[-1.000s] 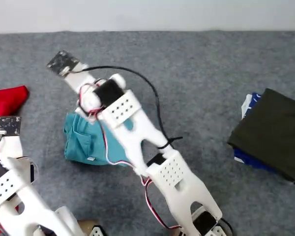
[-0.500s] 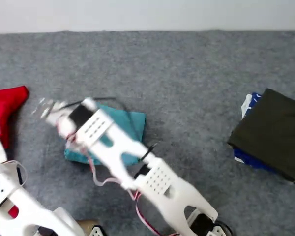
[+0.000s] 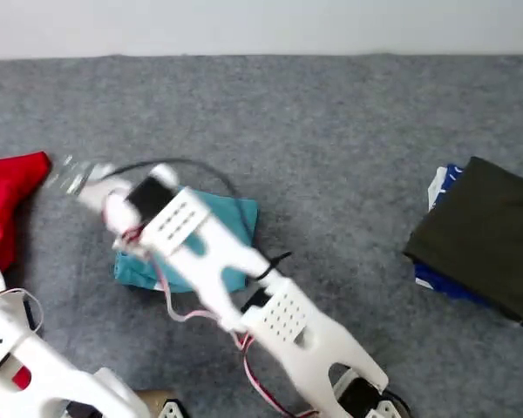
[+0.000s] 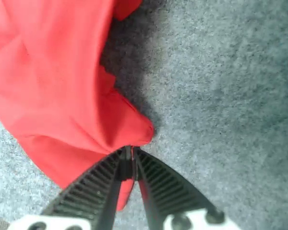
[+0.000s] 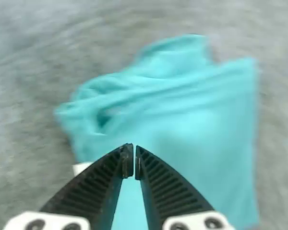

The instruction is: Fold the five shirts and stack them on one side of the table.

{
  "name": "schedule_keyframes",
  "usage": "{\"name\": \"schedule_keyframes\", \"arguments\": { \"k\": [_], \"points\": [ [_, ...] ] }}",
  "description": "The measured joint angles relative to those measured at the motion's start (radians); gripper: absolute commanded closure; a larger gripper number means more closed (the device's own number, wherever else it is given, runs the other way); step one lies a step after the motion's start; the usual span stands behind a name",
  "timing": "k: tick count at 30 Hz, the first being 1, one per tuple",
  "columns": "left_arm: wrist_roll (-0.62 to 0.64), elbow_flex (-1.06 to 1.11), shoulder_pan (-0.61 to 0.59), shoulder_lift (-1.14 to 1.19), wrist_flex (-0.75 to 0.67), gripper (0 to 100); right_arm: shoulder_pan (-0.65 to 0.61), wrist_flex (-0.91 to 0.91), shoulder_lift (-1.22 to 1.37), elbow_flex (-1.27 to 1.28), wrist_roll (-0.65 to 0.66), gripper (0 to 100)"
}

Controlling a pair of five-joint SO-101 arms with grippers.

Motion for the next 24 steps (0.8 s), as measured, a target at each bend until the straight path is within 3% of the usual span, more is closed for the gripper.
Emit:
{"name": "schedule_keyframes", "arguments": {
  "k": [8,18,24],
  "points": [
    [0.0,0.0,0.0,0.0,0.0,98,0.032,-0.075,0.121,-0.009,0.0,98.8],
    [0.0,0.0,-0.023,0.0,0.0,98,-0.164,-0.094,0.192,-0.009,0.0,98.8],
    [0.0,0.0,-0.023,0.0,0.0,98,-0.147,-0.048,0.147,-0.009,0.0,98.8]
  ]
}}
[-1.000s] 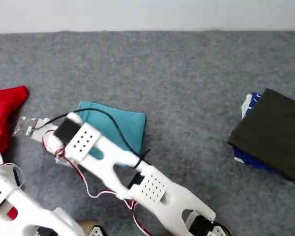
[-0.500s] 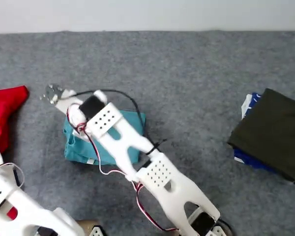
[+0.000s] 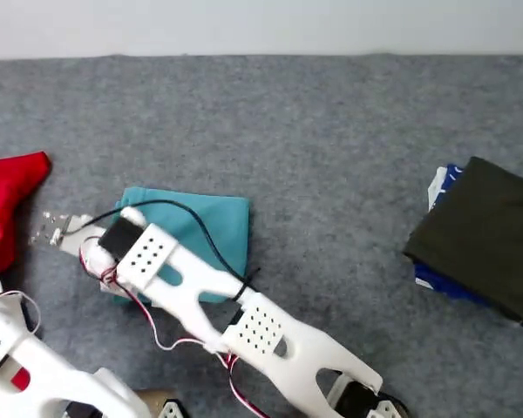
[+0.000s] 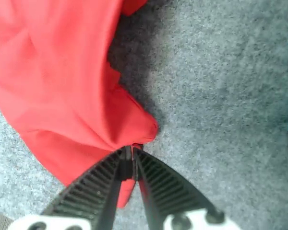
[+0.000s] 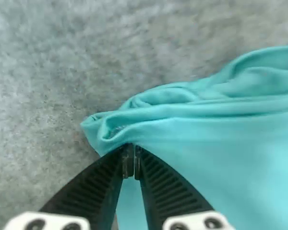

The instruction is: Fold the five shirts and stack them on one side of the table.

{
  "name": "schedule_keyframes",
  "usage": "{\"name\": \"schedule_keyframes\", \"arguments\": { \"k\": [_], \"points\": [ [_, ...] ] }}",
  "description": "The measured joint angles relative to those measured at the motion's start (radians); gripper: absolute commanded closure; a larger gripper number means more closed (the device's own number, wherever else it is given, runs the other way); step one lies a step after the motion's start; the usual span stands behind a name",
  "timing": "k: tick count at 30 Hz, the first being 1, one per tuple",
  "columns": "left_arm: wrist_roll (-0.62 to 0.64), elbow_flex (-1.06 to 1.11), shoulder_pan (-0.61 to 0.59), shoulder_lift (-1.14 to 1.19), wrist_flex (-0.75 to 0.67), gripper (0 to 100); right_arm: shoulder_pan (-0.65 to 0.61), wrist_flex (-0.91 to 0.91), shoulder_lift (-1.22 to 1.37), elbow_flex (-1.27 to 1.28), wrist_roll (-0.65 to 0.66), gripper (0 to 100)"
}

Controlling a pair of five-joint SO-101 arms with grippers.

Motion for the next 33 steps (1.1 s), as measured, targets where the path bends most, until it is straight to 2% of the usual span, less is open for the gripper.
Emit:
{"name": "schedule_keyframes", "arguments": {
  "k": [7,13,19,21,28,33],
  "points": [
    [0.0,0.0,0.0,0.0,0.0,98,0.094,0.051,-0.161,0.0,0.0,98.8],
    [0.0,0.0,0.032,0.0,0.0,98,0.153,0.051,-0.281,0.015,-0.086,98.3],
    [0.0,0.0,0.054,0.0,0.0,98,0.206,0.052,-0.468,0.272,-0.206,97.6],
    [0.0,0.0,0.054,0.0,0.0,98,0.222,0.052,-0.537,0.4,-0.25,93.1],
    [0.0,0.0,0.054,0.0,0.0,98,0.281,0.052,-0.664,0.755,-0.384,67.5],
    [0.0,0.0,0.054,0.0,0.0,98,0.321,-0.011,-0.657,0.795,-0.506,64.1]
  ]
}}
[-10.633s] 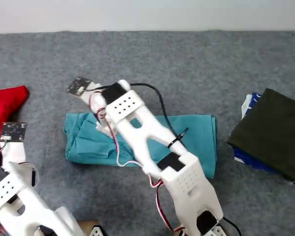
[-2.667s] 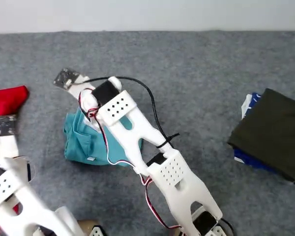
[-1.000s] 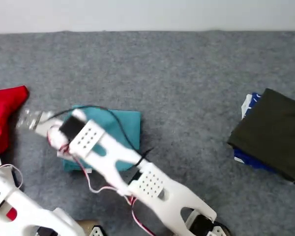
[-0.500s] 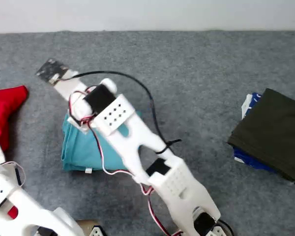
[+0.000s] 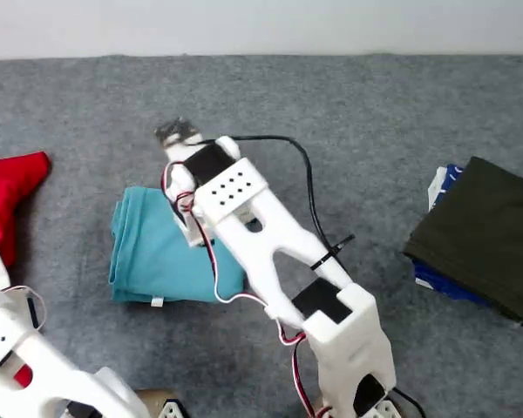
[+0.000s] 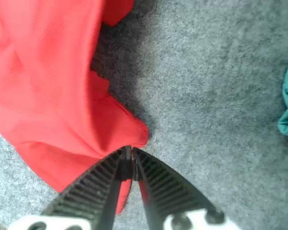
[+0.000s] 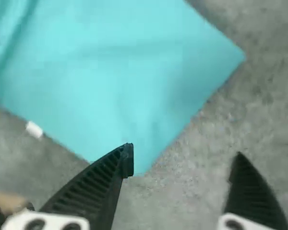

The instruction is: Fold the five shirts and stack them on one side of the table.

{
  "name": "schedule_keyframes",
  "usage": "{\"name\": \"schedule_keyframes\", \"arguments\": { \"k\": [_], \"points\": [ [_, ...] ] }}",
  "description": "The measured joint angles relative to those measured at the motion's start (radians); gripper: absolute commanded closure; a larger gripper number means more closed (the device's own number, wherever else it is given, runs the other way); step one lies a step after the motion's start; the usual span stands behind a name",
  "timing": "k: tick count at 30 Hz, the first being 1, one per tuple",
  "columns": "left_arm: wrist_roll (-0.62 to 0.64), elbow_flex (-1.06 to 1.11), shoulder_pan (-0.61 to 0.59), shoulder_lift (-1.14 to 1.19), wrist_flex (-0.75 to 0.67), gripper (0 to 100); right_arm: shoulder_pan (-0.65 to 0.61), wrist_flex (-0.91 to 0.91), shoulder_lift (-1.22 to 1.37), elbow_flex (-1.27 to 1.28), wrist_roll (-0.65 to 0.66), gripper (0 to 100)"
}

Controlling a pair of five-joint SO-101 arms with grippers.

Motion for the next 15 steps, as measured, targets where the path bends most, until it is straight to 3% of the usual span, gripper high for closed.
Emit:
{"name": "schedule_keyframes", "arguments": {
  "k": [10,15],
  "points": [
    [0.0,0.0,0.0,0.0,0.0,98,0.048,-0.295,0.242,0.0,-0.031,64.3],
    [0.0,0.0,0.0,0.0,0.0,98,0.048,-0.344,0.319,0.0,-0.031,80.5]
  ]
}}
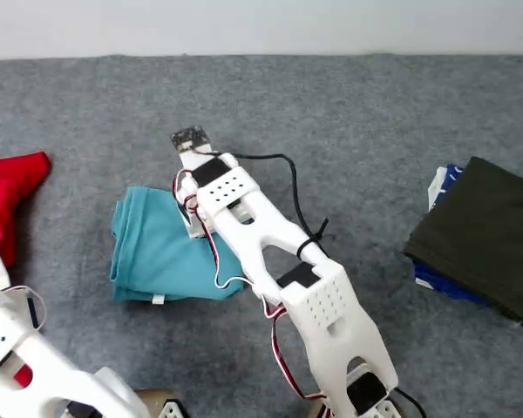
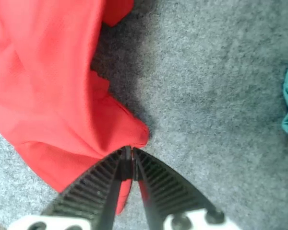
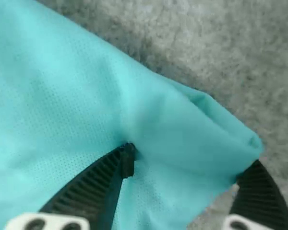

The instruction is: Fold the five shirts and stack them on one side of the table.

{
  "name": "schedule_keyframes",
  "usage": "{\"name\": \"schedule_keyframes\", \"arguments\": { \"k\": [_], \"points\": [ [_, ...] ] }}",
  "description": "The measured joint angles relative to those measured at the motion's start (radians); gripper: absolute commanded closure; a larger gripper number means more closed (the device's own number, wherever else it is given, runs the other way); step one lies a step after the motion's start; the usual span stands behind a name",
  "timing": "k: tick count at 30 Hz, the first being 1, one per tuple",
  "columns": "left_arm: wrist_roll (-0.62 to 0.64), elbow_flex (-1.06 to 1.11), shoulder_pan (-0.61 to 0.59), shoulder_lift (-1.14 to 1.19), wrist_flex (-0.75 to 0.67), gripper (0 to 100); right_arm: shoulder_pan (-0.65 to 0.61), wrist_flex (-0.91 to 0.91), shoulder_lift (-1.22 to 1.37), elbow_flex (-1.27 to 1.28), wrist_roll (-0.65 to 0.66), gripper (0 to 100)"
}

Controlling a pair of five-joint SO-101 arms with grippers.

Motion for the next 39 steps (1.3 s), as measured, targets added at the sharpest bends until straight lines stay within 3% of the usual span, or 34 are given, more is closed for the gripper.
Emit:
{"name": "schedule_keyframes", "arguments": {
  "k": [3,6,12,17,21,24,31,35,39],
  "points": [
    [0.0,0.0,0.0,0.0,0.0,98,0.0,-0.002,0.011,0.0,0.0,93.1],
    [0.0,0.0,0.0,0.0,0.0,98,0.008,-0.002,0.011,-0.002,0.021,99.0],
    [0.0,0.0,0.0,0.0,0.0,98,0.041,0.037,0.011,-0.003,0.126,98.8],
    [0.0,0.0,0.0,0.0,0.0,98,0.08,0.206,0.017,-0.066,0.273,98.8],
    [0.0,0.0,0.0,0.0,0.0,98,0.163,0.384,0.018,-0.124,0.428,98.8],
    [0.0,0.0,0.0,0.0,0.0,98,0.27,0.399,0.02,-0.126,0.509,98.8],
    [0.0,0.0,0.0,0.0,0.0,98,0.52,0.341,0.02,-0.126,0.927,98.8],
    [0.0,0.0,0.0,0.0,0.0,98,0.534,0.17,0.02,-0.126,1.186,98.8],
    [0.0,0.0,0.0,0.0,0.0,98,0.503,0.023,0.02,-0.126,1.361,98.3]
  ]
}}
